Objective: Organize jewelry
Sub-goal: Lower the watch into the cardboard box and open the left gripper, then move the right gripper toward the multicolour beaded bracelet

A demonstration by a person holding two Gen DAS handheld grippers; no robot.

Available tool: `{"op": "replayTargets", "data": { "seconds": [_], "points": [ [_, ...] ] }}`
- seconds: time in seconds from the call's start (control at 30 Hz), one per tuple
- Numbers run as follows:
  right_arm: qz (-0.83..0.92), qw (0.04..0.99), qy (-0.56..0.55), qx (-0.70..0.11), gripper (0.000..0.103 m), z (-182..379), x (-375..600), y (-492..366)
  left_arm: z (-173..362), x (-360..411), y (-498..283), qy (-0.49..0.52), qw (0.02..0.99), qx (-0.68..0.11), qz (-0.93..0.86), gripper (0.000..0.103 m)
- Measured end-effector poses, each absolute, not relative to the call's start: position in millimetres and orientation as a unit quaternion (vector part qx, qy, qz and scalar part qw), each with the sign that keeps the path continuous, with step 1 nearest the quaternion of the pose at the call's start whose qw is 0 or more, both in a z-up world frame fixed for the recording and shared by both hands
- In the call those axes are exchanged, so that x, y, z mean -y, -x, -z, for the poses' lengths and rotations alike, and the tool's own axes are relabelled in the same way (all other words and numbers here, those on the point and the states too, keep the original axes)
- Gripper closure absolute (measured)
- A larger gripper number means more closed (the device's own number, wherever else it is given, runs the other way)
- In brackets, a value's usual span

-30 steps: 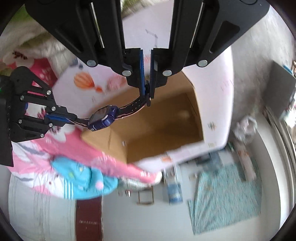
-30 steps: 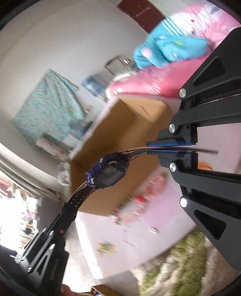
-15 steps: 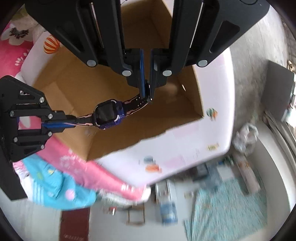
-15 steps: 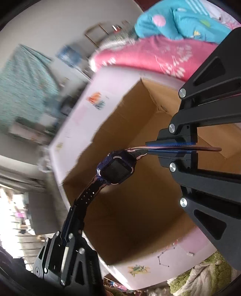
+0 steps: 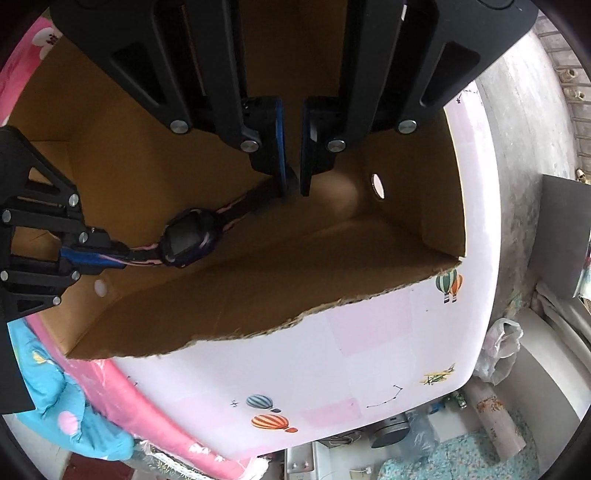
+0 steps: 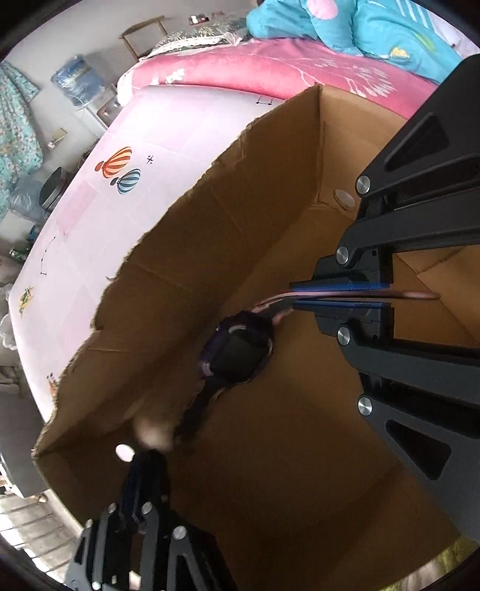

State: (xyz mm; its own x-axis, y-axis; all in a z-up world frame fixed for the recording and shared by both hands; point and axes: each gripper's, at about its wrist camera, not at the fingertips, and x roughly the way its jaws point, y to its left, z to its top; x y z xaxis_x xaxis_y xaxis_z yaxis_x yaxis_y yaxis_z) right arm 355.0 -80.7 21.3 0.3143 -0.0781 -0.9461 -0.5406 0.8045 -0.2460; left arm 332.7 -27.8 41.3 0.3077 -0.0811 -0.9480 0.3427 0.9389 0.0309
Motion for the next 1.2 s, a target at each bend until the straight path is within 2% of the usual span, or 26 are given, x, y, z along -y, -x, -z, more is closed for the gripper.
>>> {"op": "replayTargets", "data": {
  "seconds": [0.03, 0.13, 0.2, 0.23, 0.3, 0.33, 0.43, 0.63, 0.7, 0.77, 0.87, 0.97, 1.07, 1.2],
  "points": [
    [-0.152, 0.765, 0.267, -0.566, 0.099, -22.9, 81.7, -356.0, -41.3, 29.2, -333.0, -0.116, 0.801, -0.572, 0.134, 0.095],
    [-0.134, 0.779, 0.268, -0.550, 0.085, -29.0, 83.5, -355.7, -46.4, 30.3, -330.8, -0.111, 0.804, -0.566, 0.146, 0.082],
    [-0.130, 0.787, 0.260, -0.544, 0.074, -32.4, 87.6, -356.1, -52.9, 33.1, -326.4, -0.117, 0.813, -0.552, 0.147, 0.069],
    [-0.123, 0.793, 0.260, -0.537, 0.071, -34.7, 89.7, -355.6, -55.4, 35.6, -325.1, -0.120, 0.816, -0.546, 0.148, 0.066],
    [-0.117, 0.803, 0.255, -0.526, 0.066, -40.1, 93.5, -353.9, -67.1, 38.5, -316.5, -0.132, 0.833, -0.520, 0.135, 0.039],
    [-0.115, 0.811, 0.246, -0.518, 0.065, -46.0, 97.1, -351.8, -74.2, 38.8, -312.1, -0.135, 0.843, -0.505, 0.131, 0.036],
    [-0.115, 0.836, 0.216, -0.491, 0.058, -65.4, 106.3, -341.9, -96.3, 34.9, -296.9, -0.130, 0.862, -0.470, 0.137, 0.032],
    [-0.133, 0.893, 0.113, -0.415, 0.042, -119.1, 144.8, -282.9, -146.9, -6.9, -237.8, -0.086, 0.900, -0.401, 0.147, 0.018],
    [-0.141, 0.911, 0.073, -0.382, 0.025, -134.5, 154.9, -250.1, -156.0, -25.2, -213.1, -0.065, 0.911, -0.381, 0.145, 0.016],
    [-0.152, 0.920, 0.043, -0.359, 0.016, -146.9, 160.0, -216.1, -157.7, -48.0, -181.5, -0.036, 0.919, -0.366, 0.141, 0.012],
    [-0.181, 0.922, 0.014, -0.341, 0.006, -141.0, 162.0, -158.2, -136.5, -72.1, -144.0, 0.000, 0.915, -0.383, 0.123, 0.012],
    [-0.163, 0.915, 0.015, -0.369, 0.006, -106.7, 155.5, -118.9, -89.6, -86.2, -118.1, 0.025, 0.889, -0.447, 0.094, 0.012],
    [-0.097, 0.892, 0.060, -0.437, 0.006, -53.5, 137.4, -99.3, -33.8, -92.6, -101.2, 0.059, 0.854, -0.513, 0.064, 0.012],
    [-0.072, 0.866, 0.089, -0.487, 0.006, -7.4, 114.9, -89.1, 5.0, -90.6, -96.7, 0.067, 0.834, -0.546, 0.038, 0.012]
  ]
}}
